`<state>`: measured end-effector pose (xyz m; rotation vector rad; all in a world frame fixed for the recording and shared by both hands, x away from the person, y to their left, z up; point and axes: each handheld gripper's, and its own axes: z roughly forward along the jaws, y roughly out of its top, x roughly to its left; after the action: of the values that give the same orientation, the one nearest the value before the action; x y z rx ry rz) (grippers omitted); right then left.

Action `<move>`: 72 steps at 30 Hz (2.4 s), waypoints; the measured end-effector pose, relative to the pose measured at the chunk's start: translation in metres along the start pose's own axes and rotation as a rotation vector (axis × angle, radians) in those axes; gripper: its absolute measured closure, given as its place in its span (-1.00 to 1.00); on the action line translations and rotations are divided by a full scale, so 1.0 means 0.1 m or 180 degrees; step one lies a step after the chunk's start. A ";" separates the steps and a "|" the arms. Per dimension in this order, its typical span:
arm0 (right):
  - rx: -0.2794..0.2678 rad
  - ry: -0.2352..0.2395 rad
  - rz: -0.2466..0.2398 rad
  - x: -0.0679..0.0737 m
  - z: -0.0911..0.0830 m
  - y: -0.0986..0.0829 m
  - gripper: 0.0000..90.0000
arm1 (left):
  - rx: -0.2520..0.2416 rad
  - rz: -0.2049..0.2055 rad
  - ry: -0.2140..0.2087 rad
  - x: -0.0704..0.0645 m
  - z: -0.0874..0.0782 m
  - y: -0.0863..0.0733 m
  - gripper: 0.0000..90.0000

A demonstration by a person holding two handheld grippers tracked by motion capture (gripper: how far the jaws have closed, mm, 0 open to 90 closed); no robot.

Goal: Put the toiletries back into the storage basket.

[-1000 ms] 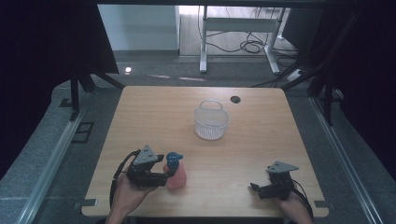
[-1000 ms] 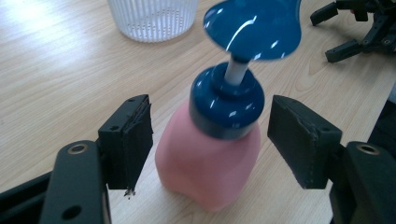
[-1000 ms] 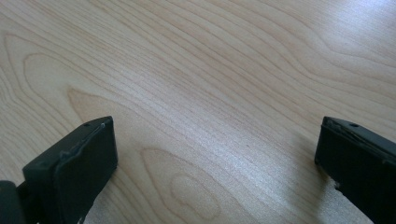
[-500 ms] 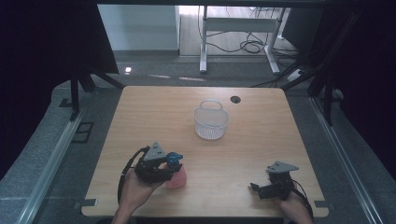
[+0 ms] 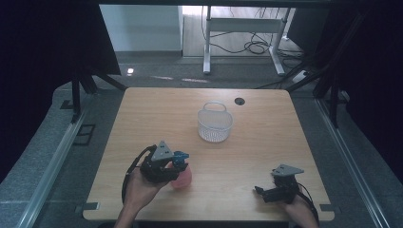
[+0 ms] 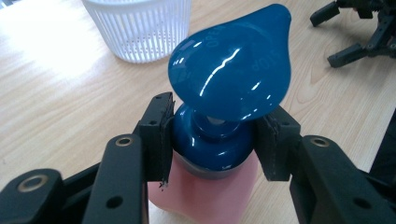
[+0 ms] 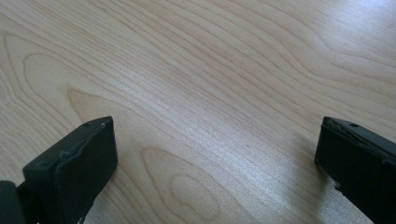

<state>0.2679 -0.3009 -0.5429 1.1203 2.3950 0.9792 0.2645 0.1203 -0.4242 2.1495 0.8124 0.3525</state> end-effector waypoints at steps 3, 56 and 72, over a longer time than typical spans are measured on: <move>0.0001 0.0001 -0.0001 0.00 0.00 0.00 -1.00 | -0.0004 0.0000 -0.0001 0.01 -0.01 0.06 0.17; 0.0008 0.0002 -0.0015 0.00 0.00 0.00 -1.00 | -0.0084 0.0071 0.0017 0.22 0.09 1.02 0.18; 0.0001 0.0000 -0.0012 0.00 0.00 0.00 -1.00 | -0.0140 0.0092 0.0049 0.30 0.21 1.35 0.18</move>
<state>0.2681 -0.3012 -0.5428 1.1156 2.3963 0.9776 0.3557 0.0629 -0.3356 2.1216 0.7761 0.3988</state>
